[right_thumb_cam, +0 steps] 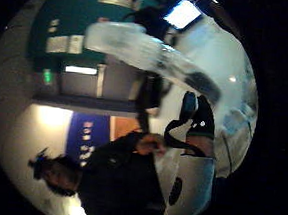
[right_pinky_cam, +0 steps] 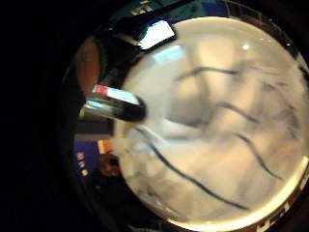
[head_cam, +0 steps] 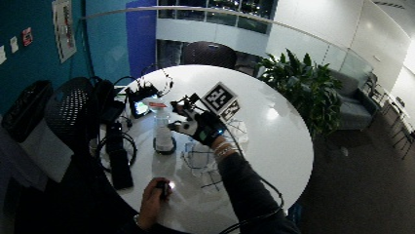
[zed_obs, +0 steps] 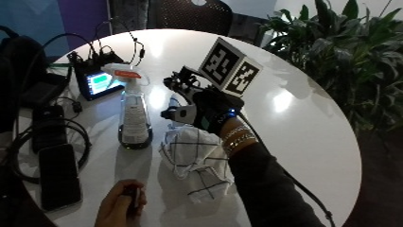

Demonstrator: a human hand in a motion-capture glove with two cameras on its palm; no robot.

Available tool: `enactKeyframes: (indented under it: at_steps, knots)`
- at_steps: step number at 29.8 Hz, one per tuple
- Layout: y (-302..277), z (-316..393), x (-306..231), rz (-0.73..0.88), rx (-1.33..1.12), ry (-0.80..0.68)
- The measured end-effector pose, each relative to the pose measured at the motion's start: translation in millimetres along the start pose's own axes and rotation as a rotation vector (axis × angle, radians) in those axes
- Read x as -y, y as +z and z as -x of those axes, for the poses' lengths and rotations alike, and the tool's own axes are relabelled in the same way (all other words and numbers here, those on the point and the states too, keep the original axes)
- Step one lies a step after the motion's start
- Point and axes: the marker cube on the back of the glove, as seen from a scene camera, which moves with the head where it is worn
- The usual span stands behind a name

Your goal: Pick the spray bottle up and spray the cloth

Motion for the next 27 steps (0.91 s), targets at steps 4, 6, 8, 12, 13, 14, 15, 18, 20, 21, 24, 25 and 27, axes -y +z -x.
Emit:
enactKeyframes:
  at_steps: [4,6,8,12,13,14,15,18,20,21,24,25,27]
  knots:
    - [-20.8,-8.9,-35.9,-0.001,-0.432,0.121]
    - [-25.7,-7.7,-51.3,-0.005,-0.542,0.157]
    - [-28.9,-5.7,-64.7,-0.017,-0.605,0.179]
    - [-28.4,-1.2,-87.2,-0.043,-0.63,0.195]
    - [-26.7,0.0,-93.1,-0.046,-0.622,0.197]
    - [-24.4,1.2,-99.1,-0.047,-0.611,0.199]
    - [-21.8,2.2,-105.0,-0.044,-0.6,0.202]
    - [-13.9,4.2,-119.2,-0.033,-0.571,0.213]
    - [-9.5,4.6,-125.9,-0.029,-0.556,0.218]
    - [-7.6,4.6,-128.6,-0.028,-0.55,0.22]
    - [-3.5,4.4,-133.8,-0.027,-0.53,0.22]
    - [-2.5,4.1,-134.8,-0.025,-0.525,0.22]
    - [-1.5,3.6,-135.7,-0.023,-0.52,0.219]
